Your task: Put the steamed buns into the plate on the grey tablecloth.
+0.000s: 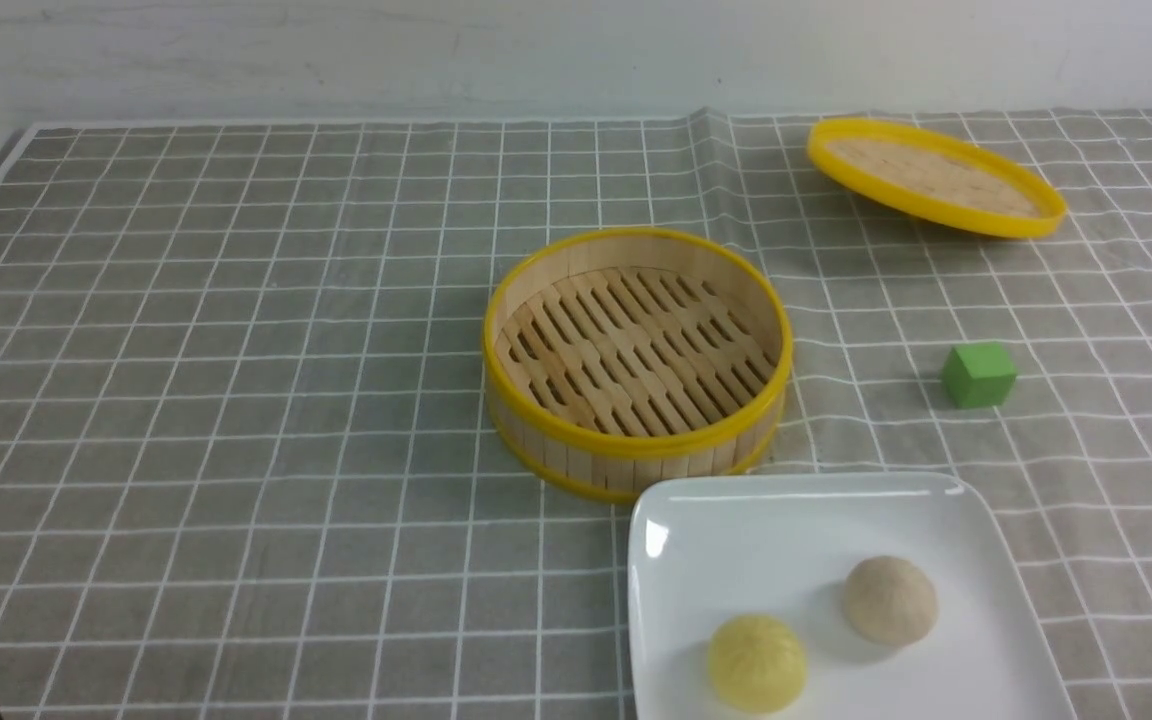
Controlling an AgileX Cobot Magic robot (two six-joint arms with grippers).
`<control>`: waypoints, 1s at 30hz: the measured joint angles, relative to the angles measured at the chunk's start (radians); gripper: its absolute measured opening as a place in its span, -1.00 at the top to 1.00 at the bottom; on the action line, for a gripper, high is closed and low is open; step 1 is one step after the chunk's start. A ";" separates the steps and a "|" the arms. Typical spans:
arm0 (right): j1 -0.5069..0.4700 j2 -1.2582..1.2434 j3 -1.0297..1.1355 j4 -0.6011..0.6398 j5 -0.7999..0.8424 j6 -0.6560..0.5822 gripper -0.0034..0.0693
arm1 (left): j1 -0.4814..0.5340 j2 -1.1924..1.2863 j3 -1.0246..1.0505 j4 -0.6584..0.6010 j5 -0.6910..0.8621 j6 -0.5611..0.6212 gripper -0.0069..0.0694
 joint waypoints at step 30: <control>0.000 0.000 0.000 0.000 0.000 0.000 0.43 | -0.019 0.000 -0.001 0.004 0.004 0.000 0.54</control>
